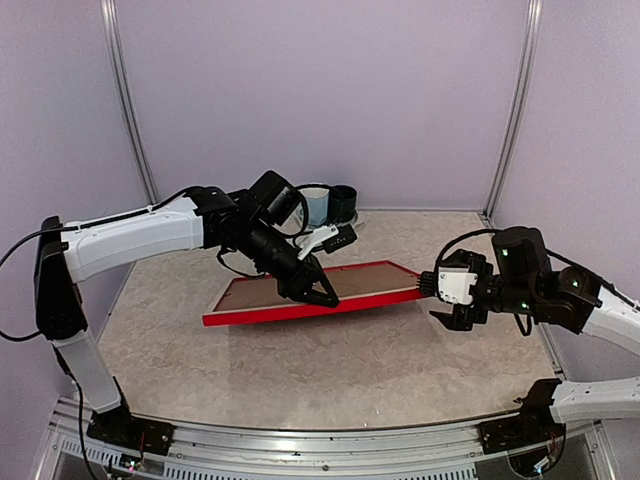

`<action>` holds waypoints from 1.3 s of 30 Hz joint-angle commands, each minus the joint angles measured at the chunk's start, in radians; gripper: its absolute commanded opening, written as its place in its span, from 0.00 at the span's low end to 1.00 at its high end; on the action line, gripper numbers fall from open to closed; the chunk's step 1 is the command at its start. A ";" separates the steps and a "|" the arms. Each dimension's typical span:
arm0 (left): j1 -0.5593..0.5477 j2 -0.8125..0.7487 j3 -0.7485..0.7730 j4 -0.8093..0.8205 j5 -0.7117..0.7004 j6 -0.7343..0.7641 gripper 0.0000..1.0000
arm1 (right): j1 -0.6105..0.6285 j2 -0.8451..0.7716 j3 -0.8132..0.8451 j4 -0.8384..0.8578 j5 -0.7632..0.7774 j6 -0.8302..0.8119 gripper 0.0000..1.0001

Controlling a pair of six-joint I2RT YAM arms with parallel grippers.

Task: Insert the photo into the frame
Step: Pass from the left arm to the right

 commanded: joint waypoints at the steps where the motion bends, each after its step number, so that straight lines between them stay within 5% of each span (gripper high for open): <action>1: 0.006 -0.084 -0.007 0.045 0.036 0.019 0.00 | 0.010 0.003 -0.023 0.059 0.035 -0.045 0.90; 24: 0.008 -0.103 -0.040 0.045 0.047 0.037 0.00 | 0.010 0.048 -0.042 0.069 0.015 -0.111 0.39; 34: 0.011 -0.108 -0.046 0.043 0.049 0.039 0.00 | 0.010 0.052 -0.031 0.060 0.007 -0.112 0.00; 39: 0.021 -0.119 -0.053 0.053 0.034 0.031 0.32 | 0.016 0.062 0.004 0.022 -0.033 -0.088 0.00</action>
